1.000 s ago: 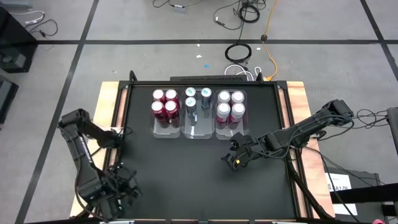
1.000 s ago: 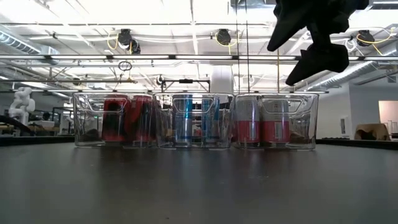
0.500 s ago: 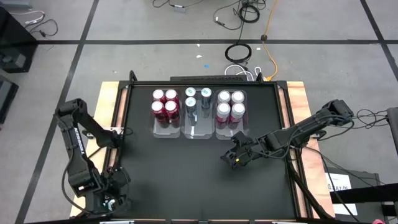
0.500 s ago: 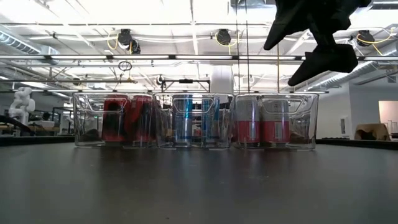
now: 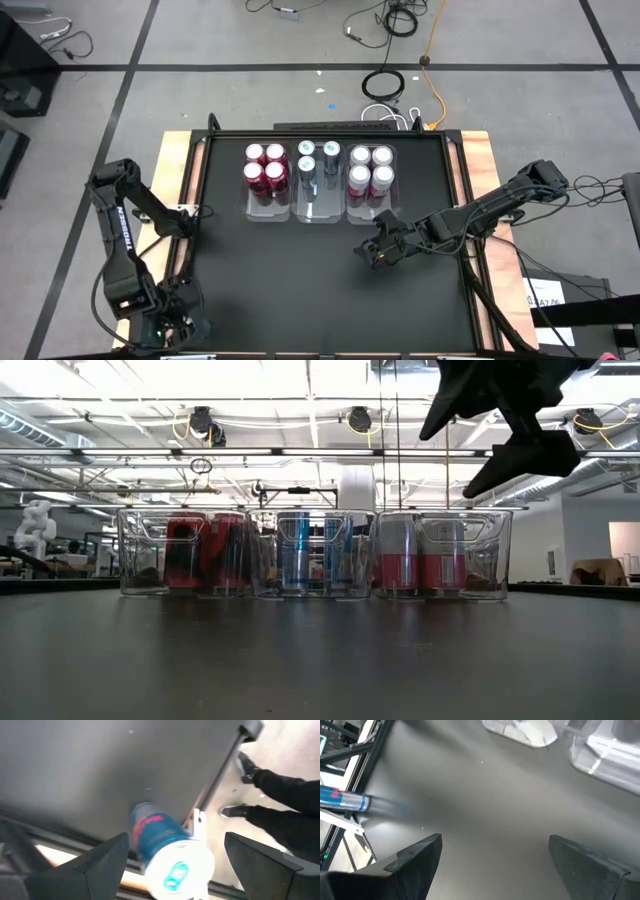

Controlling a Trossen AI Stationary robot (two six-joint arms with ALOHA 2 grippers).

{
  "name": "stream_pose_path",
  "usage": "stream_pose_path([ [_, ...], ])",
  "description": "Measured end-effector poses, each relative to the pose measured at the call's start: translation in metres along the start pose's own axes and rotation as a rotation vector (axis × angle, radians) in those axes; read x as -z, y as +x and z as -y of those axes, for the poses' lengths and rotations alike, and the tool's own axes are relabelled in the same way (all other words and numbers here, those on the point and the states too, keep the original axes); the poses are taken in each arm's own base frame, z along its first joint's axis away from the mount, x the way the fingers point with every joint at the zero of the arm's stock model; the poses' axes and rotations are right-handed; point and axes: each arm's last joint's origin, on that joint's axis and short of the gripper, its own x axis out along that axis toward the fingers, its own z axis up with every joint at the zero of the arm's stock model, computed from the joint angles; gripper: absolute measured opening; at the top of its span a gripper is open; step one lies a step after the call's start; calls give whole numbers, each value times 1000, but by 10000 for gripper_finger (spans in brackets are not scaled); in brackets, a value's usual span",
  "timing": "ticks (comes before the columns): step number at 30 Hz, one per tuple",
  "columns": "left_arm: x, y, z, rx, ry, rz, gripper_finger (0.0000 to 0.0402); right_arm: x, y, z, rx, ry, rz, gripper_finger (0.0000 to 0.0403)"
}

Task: Sort soda cans
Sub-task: Put the blue soda can into the center transparent bin

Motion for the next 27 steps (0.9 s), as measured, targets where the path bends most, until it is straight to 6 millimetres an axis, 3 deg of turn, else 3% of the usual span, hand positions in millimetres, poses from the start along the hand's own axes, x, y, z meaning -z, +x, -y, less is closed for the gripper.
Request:
stream_pose_path([
  [8,1,0,8,77,-4,-11,338,0,0,0,2,0,10,359],
  [19,8,30,9,-103,14,-96,338,0,0,0,3,-11,10,359],
  [27,9,35,10,-123,15,-100,338,0,0,0,3,-12,9,359],
])
